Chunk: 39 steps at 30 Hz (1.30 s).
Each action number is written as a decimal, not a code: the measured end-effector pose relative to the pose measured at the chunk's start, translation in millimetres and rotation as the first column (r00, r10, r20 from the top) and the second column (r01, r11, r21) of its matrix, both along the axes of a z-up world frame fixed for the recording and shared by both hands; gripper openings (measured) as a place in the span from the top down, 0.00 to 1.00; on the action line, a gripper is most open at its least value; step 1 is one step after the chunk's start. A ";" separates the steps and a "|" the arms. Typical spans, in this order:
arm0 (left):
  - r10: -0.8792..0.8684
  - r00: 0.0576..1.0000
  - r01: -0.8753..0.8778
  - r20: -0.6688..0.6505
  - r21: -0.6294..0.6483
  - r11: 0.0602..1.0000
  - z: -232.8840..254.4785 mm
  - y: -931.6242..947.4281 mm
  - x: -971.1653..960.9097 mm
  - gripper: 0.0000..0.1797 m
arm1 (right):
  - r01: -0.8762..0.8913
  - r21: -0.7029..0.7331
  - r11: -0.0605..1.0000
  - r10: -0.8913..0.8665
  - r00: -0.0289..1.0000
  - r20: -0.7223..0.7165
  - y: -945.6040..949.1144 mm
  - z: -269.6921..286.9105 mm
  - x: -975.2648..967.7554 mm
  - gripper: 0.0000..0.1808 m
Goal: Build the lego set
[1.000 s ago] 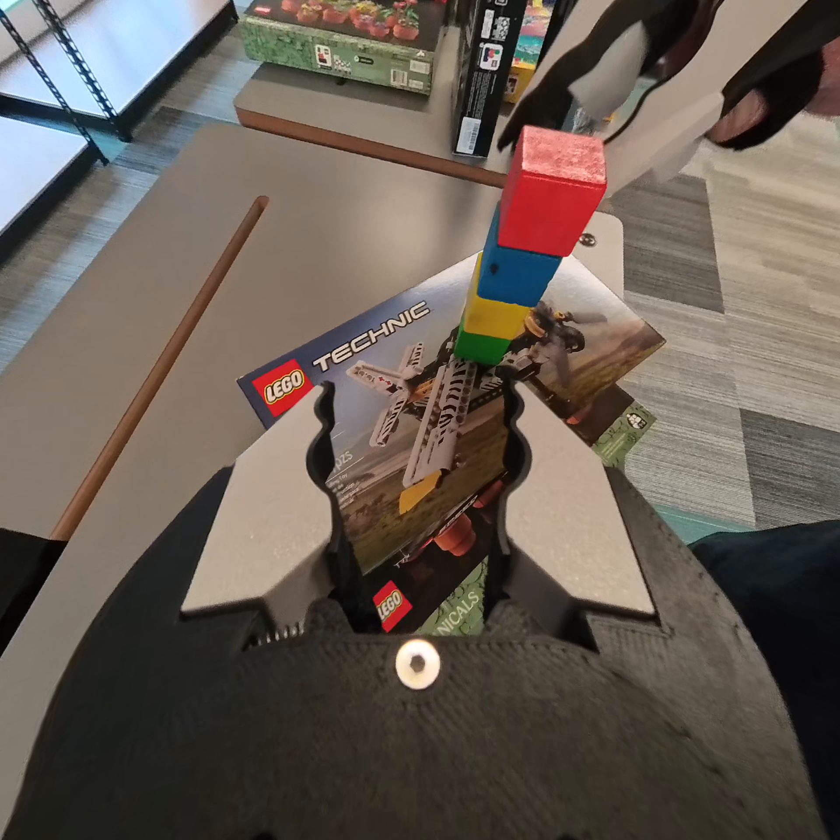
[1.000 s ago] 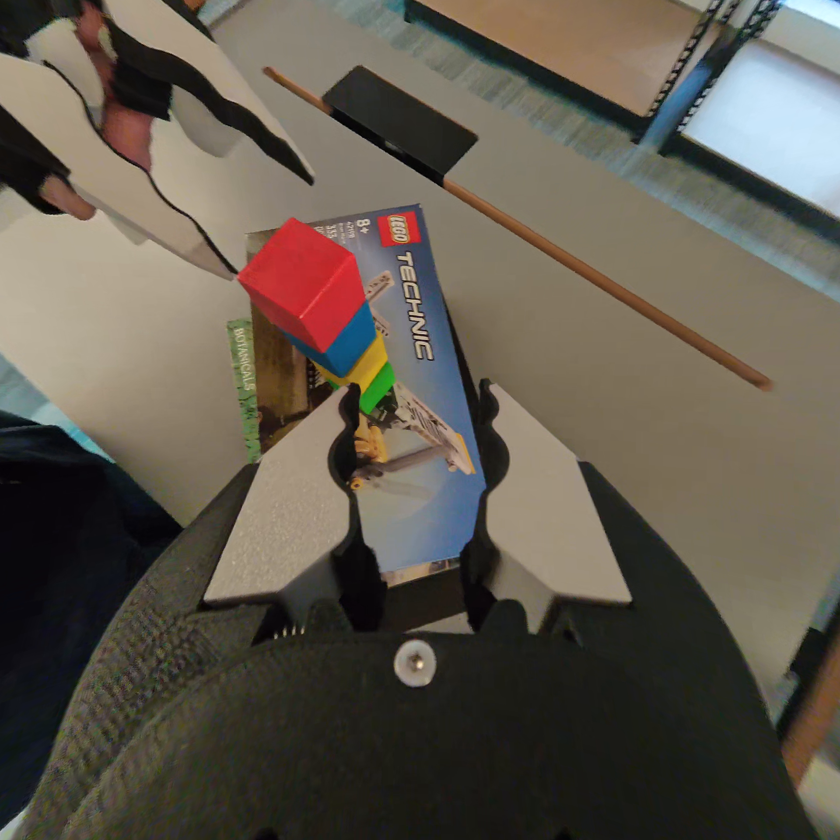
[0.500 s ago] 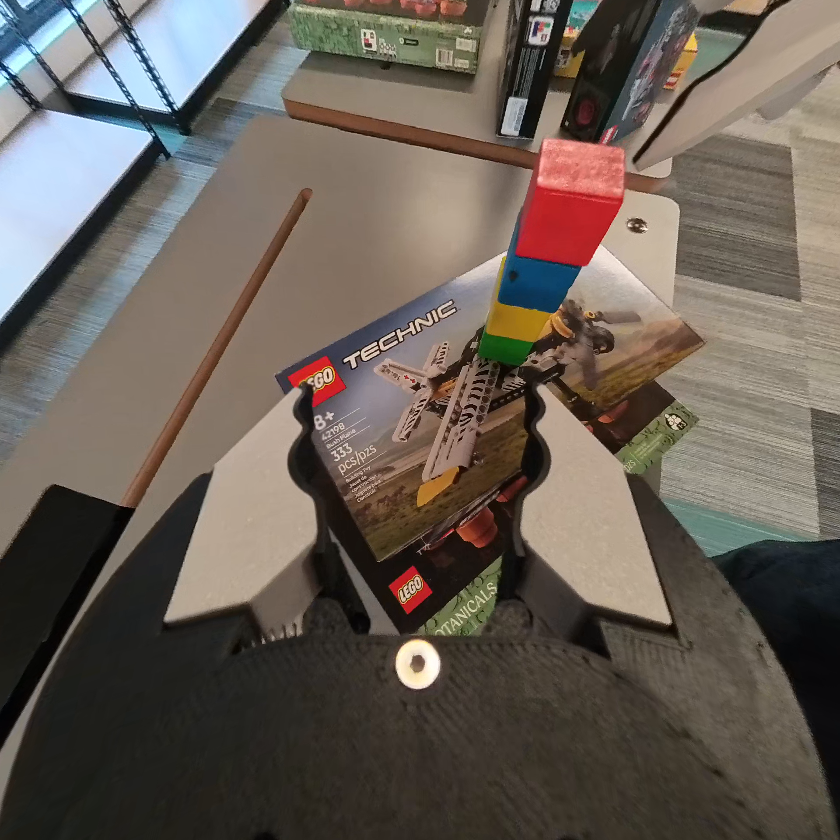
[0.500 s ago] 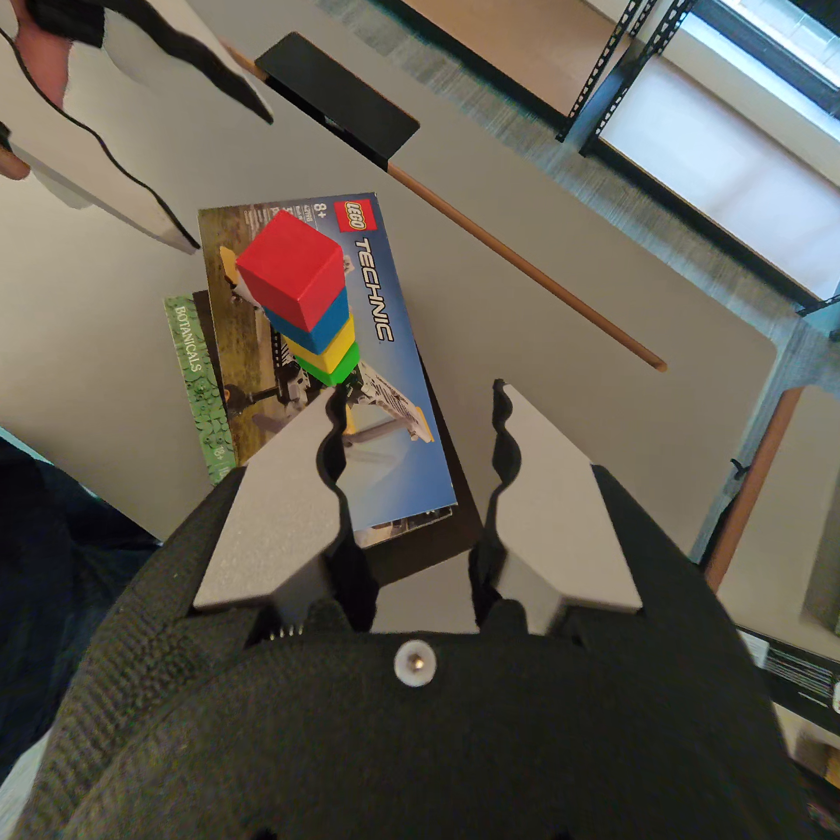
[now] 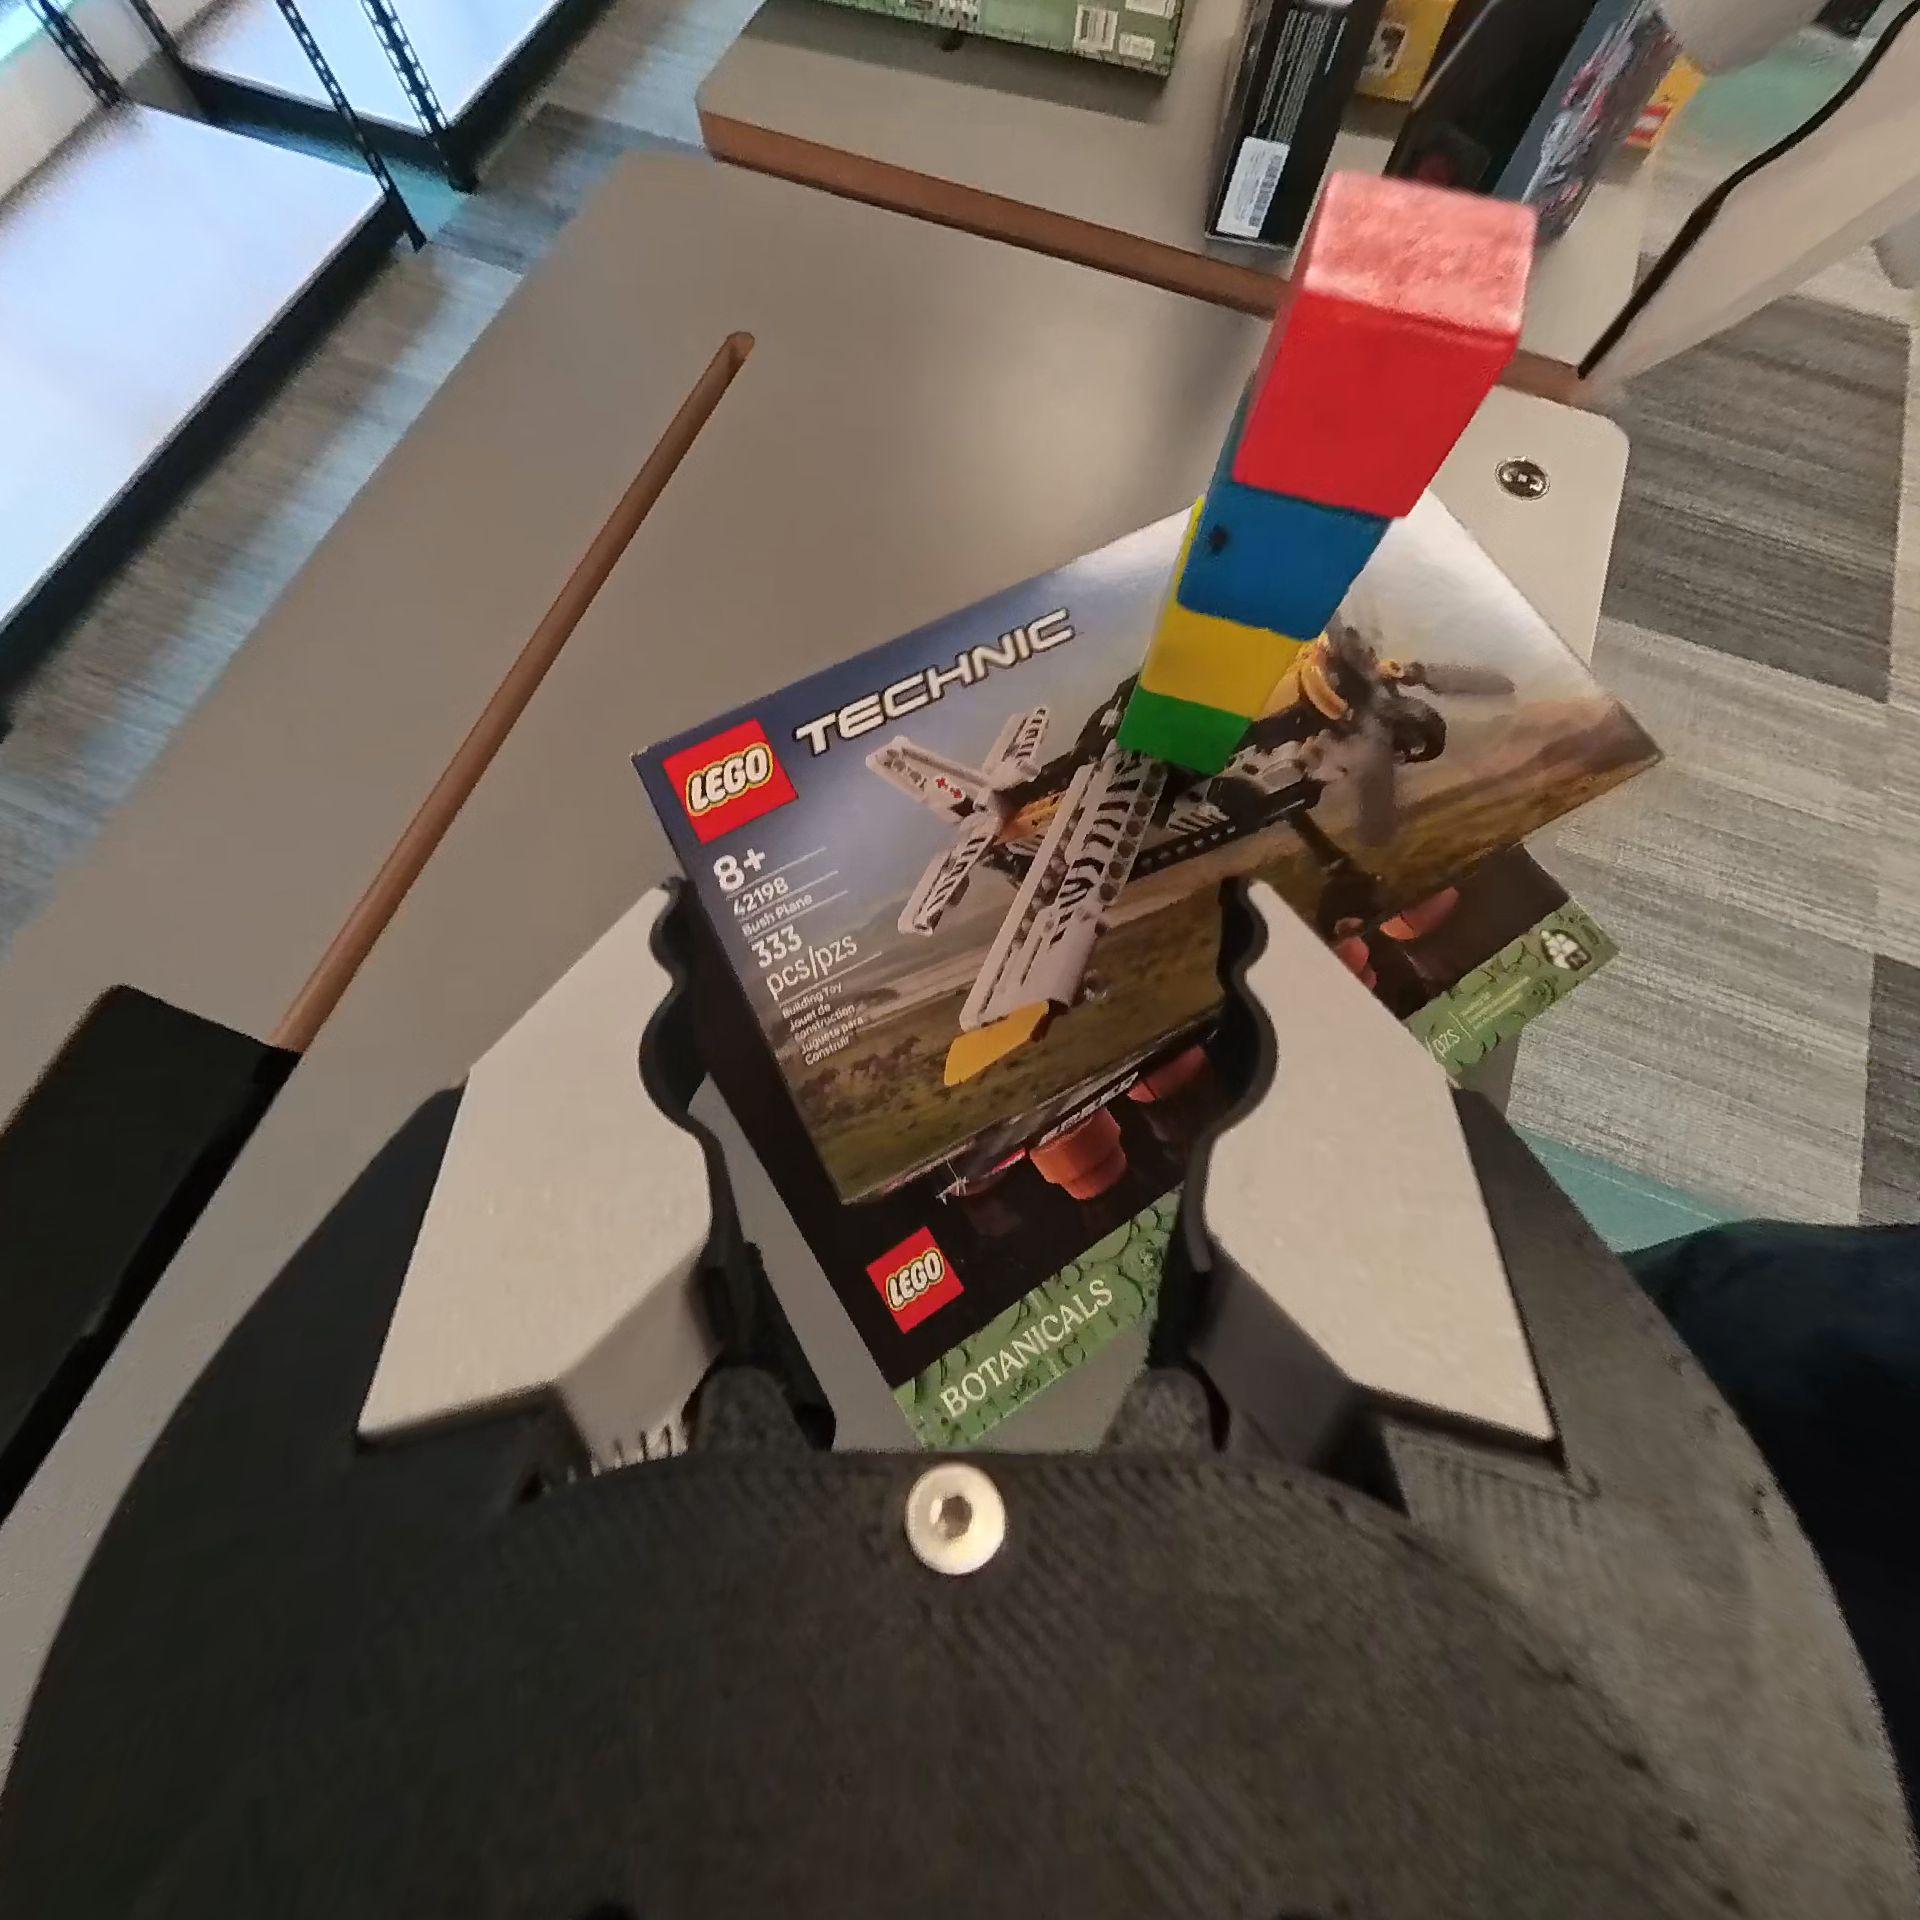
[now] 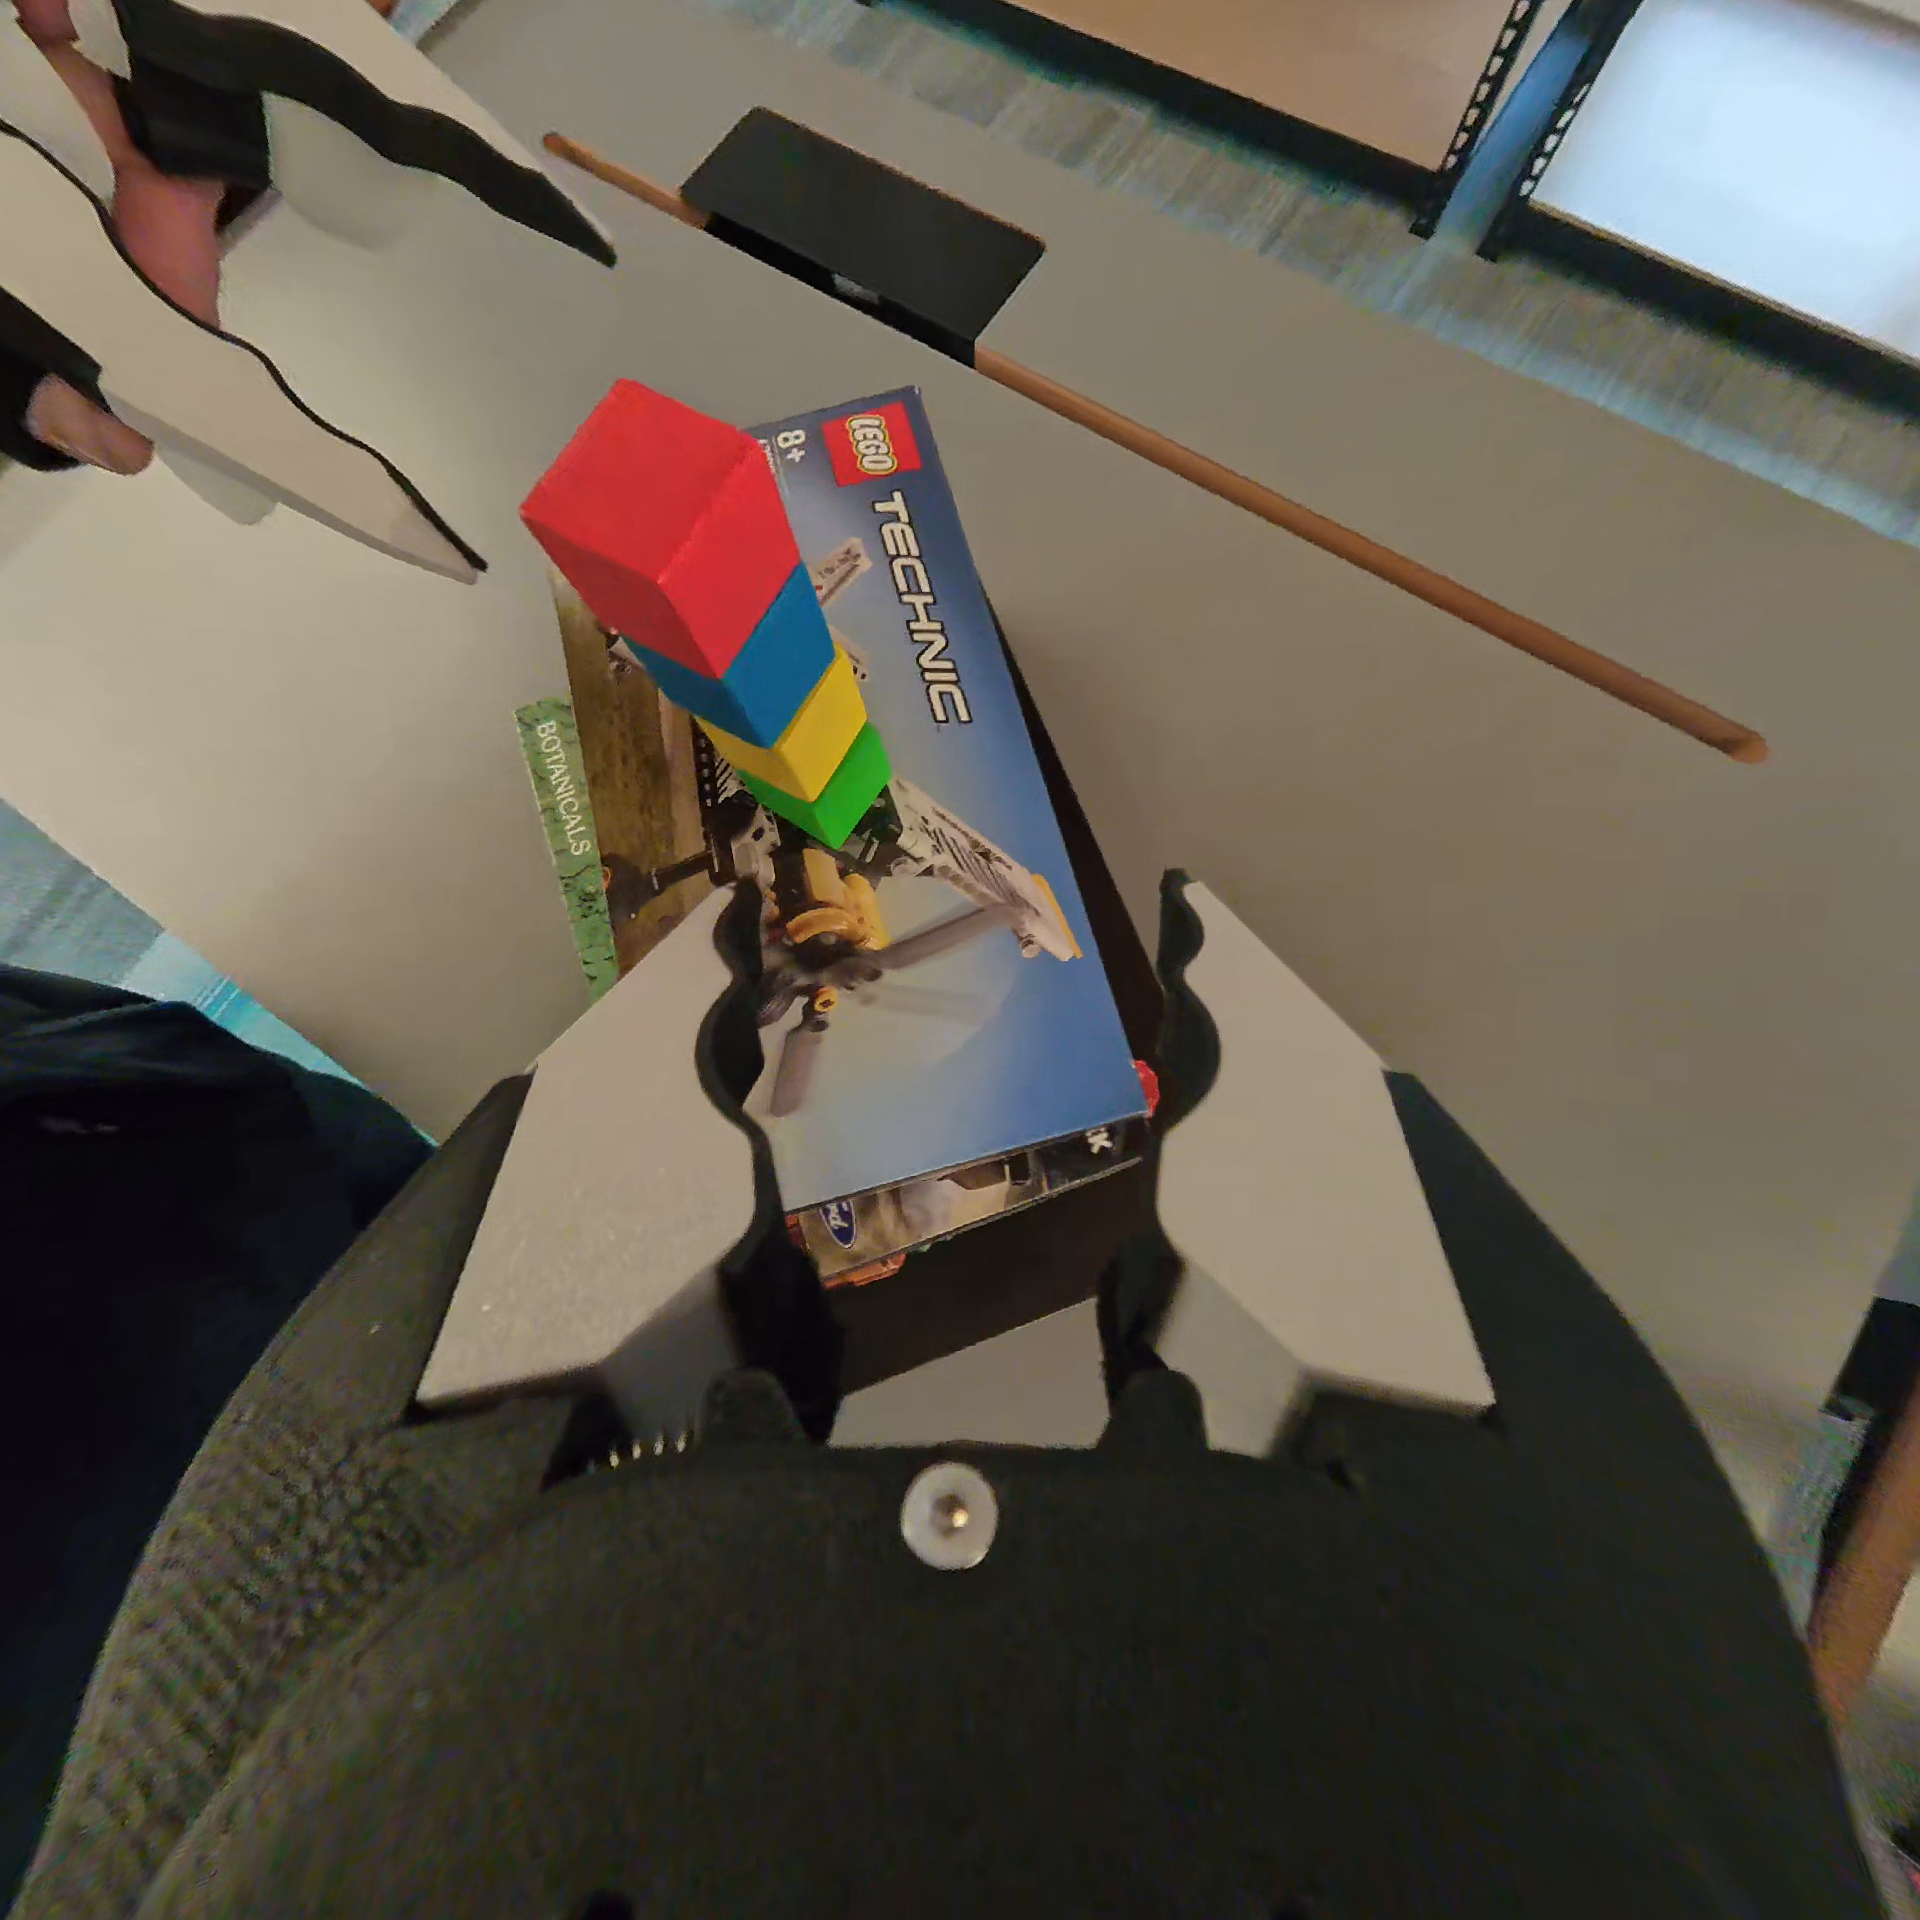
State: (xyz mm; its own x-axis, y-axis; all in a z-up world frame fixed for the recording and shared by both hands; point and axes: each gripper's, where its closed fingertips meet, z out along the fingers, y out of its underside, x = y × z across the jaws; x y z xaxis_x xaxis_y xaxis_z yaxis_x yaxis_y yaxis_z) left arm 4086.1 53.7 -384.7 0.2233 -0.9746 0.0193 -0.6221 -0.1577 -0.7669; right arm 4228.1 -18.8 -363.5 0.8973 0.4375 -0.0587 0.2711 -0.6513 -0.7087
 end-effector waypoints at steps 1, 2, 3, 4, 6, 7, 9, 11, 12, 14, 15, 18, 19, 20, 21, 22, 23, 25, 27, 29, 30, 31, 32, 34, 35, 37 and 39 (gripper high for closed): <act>0.009 1.000 -0.009 -0.001 -0.010 1.000 -2.0 0.1 -3.0 0.46 | -0.009 -0.011 1.000 0.009 1.000 -0.005 -0.5 -3.5 -2.3 0.59; 0.021 1.000 -0.021 0.000 -0.020 1.000 -3.7 0.7 -6.1 0.46 | -0.020 -0.025 0.999 0.020 1.000 -0.006 -0.9 -7.8 -4.6 0.59; 0.033 0.999 -0.033 0.002 -0.030 0.999 -5.2 1.4 -9.4 0.46 | -0.030 -0.040 0.999 0.030 1.000 -0.005 -1.4 -12.3 -6.9 0.59; 0.045 0.999 -0.045 0.001 -0.038 0.998 -6.7 2.3 -12.9 0.46 | -0.041 -0.051 0.998 0.041 0.999 -0.002 -1.4 -16.2 -9.3 0.59; 0.065 0.998 -0.065 -0.002 -0.046 0.997 -9.1 4.0 -20.0 0.45 | -0.058 -0.065 0.996 0.058 0.998 -0.008 -0.6 -22.0 -14.5 0.59; 0.074 0.997 -0.074 -0.004 -0.052 0.996 -10.4 4.8 -23.6 0.45 | -0.065 -0.076 0.995 0.064 0.998 -0.014 -0.5 -24.7 -17.3 0.59; 0.095 0.996 -0.094 0.001 -0.078 0.992 -12.8 5.9 -29.9 0.45 | -0.078 -0.089 0.993 0.076 0.997 -0.023 0.6 -29.0 -23.0 0.59; 0.119 0.993 -0.116 0.019 -0.113 0.987 -13.4 7.1 -35.2 0.45 | -0.093 -0.102 0.990 0.090 0.995 -0.033 1.5 -33.1 -29.4 0.60; 0.132 0.991 -0.127 0.029 -0.132 0.983 -13.6 7.8 -37.6 0.45 | -0.096 -0.107 0.990 0.093 0.995 -0.038 2.2 -34.9 -32.2 0.60; 0.155 0.987 -0.146 0.046 -0.162 0.976 -13.6 9.5 -42.4 0.45 | -0.100 -0.121 0.988 0.094 0.994 -0.054 3.3 -38.1 -37.8 0.60; 0.164 0.985 -0.153 0.054 -0.174 0.973 -13.6 10.1 -44.6 0.45 | -0.098 -0.126 0.987 0.091 0.994 -0.062 4.0 -39.7 -40.0 0.61; 0.187 0.979 -0.167 0.077 -0.214 0.962 -13.4 11.4 -50.0 0.44 | -0.089 -0.138 0.986 0.075 0.992 -0.103 6.4 -43.1 -46.7 0.61; 0.196 0.977 -0.171 0.089 -0.233 0.957 -12.9 11.6 -51.3 0.44 | -0.085 -0.146 0.986 0.069 0.991 -0.114 7.0 -44.7 -48.4 0.62; 0.206 0.973 -0.176 0.099 -0.253 0.951 -12.5 11.9 -52.4 0.43 | -0.081 -0.152 0.985 0.063 0.991 -0.122 7.4 -46.4 -50.0 0.62; 0.216 0.970 -0.178 0.112 -0.278 0.944 -11.4 11.8 -52.7 0.42 | -0.080 -0.160 0.984 0.059 0.989 -0.132 7.5 -48.0 -51.9 0.62; 0.224 0.966 -0.176 0.129 -0.305 0.936 -9.4 11.3 -52.3 0.41 | -0.079 -0.169 0.983 0.055 0.988 -0.143 7.3 -49.7 -54.3 0.62; 0.227 0.962 -0.168 0.148 -0.333 0.928 -7.0 9.9 -50.9 0.41 | -0.077 -0.177 0.981 0.050 0.987 -0.154 7.3 -51.3 -56.6 0.62; 0.232 0.956 -0.145 0.178 -0.400 0.905 -3.3 5.2 -46.1 0.40 | -0.075 -0.195 0.978 0.041 0.984 -0.172 6.7 -55.1 -61.2 0.62; 0.238 0.949 -0.120 0.209 -0.458 0.881 0.5 0.2 -39.3 0.39 | -0.074 -0.207 0.976 0.036 0.983 -0.182 6.6 -57.6 -65.8 0.62; 0.247 0.940 -0.096 0.234 -0.513 0.853 3.5 -4.3 -32.8 0.38 | -0.072 -0.214 0.974 0.031 0.982 -0.188 6.9 -58.5 -70.4 0.63; 0.255 0.934 -0.087 0.250 -0.533 0.841 5.5 -5.3 -29.9 0.37 | -0.072 -0.214 0.974 0.031 0.981 -0.189 7.2 -58.3 -72.6 0.64; 0.262 0.929 -0.077 0.263 -0.555 0.828 7.3 -6.5 -27.1 0.37 | -0.071 -0.214 0.974 0.030 0.981 -0.189 7.7 -57.8 -74.7 0.64; 0.266 0.925 -0.065 0.272 -0.574 0.816 8.7 -8.1 -24.4 0.37 | -0.072 -0.215 0.974 0.031 0.982 -0.188 8.0 -57.3 -76.8 0.65; 0.269 0.919 -0.047 0.288 -0.597 0.801 11.7 -10.4 -20.0 0.37 | -0.073 -0.219 0.973 0.034 0.984 -0.178 8.7 -56.9 -80.0 0.64; 0.267 0.918 -0.038 0.293 -0.606 0.795 12.8 -11.8 -18.0 0.37 | -0.072 -0.223 0.972 0.034 0.985 -0.170 9.0 -56.8 -81.0 0.64; 0.262 0.918 -0.023 0.297 -0.620 0.784 13.8 -14.2 -14.9 0.37 | -0.072 -0.228 0.971 0.035 0.986 -0.163 9.8 -55.8 -84.2 0.63; 0.269 0.913 -0.019 0.307 -0.627 0.779 15.6 -14.0 -12.3 0.37 | -0.070 -0.233 0.970 0.036 0.989 -0.146 10.5 -55.6 -86.0 0.64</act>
State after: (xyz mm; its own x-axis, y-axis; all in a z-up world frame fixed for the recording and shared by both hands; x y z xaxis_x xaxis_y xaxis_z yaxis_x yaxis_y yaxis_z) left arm 4073.7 39.7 -369.2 0.2142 -0.6877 0.6936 -0.2523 -0.7250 -0.6409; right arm 4142.1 -8.4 -419.2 0.8489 0.4426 -0.2890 0.2192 -0.7922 -0.5695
